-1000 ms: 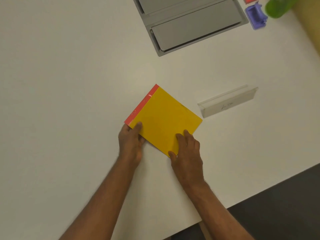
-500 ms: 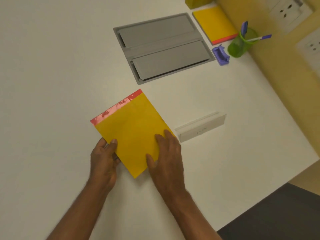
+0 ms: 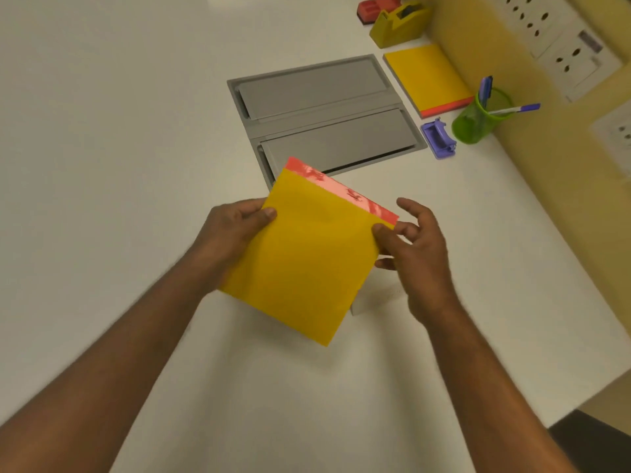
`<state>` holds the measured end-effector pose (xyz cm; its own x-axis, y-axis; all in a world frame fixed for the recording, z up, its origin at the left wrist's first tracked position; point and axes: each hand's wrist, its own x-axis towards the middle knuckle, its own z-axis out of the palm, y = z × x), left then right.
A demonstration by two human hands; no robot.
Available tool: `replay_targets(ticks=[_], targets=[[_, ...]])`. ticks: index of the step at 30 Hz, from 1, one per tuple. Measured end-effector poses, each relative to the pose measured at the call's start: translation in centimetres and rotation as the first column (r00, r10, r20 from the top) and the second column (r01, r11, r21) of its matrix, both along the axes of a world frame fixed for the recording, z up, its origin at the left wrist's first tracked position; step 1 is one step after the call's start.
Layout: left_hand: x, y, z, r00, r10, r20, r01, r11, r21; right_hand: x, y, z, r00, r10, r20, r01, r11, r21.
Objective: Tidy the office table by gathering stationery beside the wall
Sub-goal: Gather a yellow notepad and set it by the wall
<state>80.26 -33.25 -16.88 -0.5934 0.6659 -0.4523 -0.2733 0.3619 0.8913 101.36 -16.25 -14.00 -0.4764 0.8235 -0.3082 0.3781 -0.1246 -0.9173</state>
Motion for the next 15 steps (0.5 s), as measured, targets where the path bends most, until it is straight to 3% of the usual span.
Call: replay_targets(ticks=[4, 8, 10, 15], targets=[[-2.0, 3.3, 1.5, 0.969, -0.229, -0.091, 0.228, 0.973, -0.02, 1.1, 2.5, 1.0, 0.99, 0.14, 0.026, -0.139, 0.99, -0.014], [-4.0, 6.0, 2.0, 0.908, -0.403, -0.117, 0.401, 0.915, -0.042, 2.0, 3.5, 0.9, 0.919, 0.391, 0.043, -0.377, 0.907, -0.191], [-6.5, 13.3, 1.2, 0.854, -0.495, -0.159, 0.481, 0.869, -0.117, 0.5, 8.4, -0.9, 0.923, 0.379, 0.062, -0.356, 0.905, -0.232], [-6.7, 14.4, -0.1, 0.812, -0.493, -0.312, 0.463, 0.87, -0.169, 0.6, 7.9, -1.7, 0.94, 0.341, 0.01, -0.325, 0.905, -0.273]])
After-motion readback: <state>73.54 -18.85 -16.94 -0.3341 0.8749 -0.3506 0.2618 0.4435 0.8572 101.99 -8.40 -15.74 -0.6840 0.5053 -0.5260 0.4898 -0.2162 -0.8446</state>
